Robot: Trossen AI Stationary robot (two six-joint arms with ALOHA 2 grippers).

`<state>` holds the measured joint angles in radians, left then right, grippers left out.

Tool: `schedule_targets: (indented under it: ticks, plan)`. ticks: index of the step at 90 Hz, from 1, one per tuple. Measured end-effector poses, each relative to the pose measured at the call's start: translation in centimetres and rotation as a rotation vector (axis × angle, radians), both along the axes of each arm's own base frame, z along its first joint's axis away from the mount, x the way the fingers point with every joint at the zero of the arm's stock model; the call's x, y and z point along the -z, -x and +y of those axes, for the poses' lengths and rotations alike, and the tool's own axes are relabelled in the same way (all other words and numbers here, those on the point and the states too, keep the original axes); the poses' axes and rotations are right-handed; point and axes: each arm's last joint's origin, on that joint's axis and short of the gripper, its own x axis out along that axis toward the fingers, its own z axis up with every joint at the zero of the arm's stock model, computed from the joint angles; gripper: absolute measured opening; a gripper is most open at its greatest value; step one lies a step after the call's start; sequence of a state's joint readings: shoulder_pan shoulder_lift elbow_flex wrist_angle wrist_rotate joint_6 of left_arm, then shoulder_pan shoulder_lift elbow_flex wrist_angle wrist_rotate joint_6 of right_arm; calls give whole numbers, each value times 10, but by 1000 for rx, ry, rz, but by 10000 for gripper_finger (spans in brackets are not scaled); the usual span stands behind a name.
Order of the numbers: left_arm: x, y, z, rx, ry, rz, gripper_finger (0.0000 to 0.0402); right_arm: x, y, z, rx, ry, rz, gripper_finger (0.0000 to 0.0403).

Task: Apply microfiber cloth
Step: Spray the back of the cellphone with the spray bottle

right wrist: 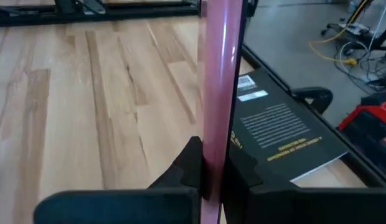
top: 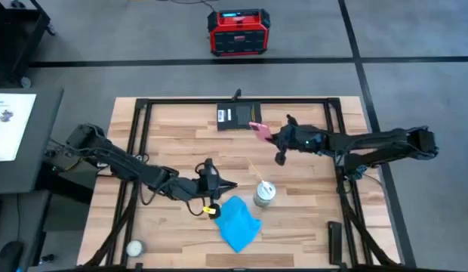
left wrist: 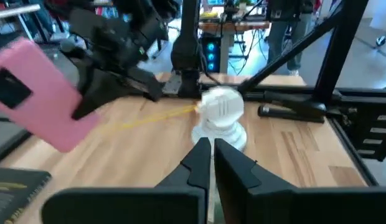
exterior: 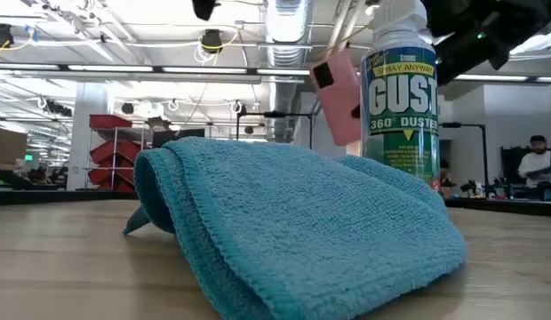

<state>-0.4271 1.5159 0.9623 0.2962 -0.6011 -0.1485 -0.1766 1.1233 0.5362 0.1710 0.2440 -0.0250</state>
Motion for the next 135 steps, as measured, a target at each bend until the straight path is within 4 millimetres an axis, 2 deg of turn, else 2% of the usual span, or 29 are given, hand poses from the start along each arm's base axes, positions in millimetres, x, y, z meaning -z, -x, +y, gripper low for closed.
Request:
schedule_targets:
  ticks: [15, 41, 63, 80, 104, 135]
  plan:
    - [3, -25, -11, 32, 11, -104, 0, -5, 3, -5, 17, 19, -23, 10]
    - [13, -57, -26, 34, 35, -95, 0, -23, 25, -18, 81, 71, -51, 10]
    - [17, -57, -21, -23, 51, -68, 0, -33, 44, -21, 116, 73, -57, 10]
    - [27, -60, -6, -82, 80, -15, 0, -32, 43, -19, 107, 67, -54, 10]
    - [26, -65, 8, -123, 98, -40, 0, -32, 42, -17, 97, 61, -52, 10]
    - [23, -63, -1, -102, 172, -82, 0, -31, 42, -17, 97, 59, -45, 10]
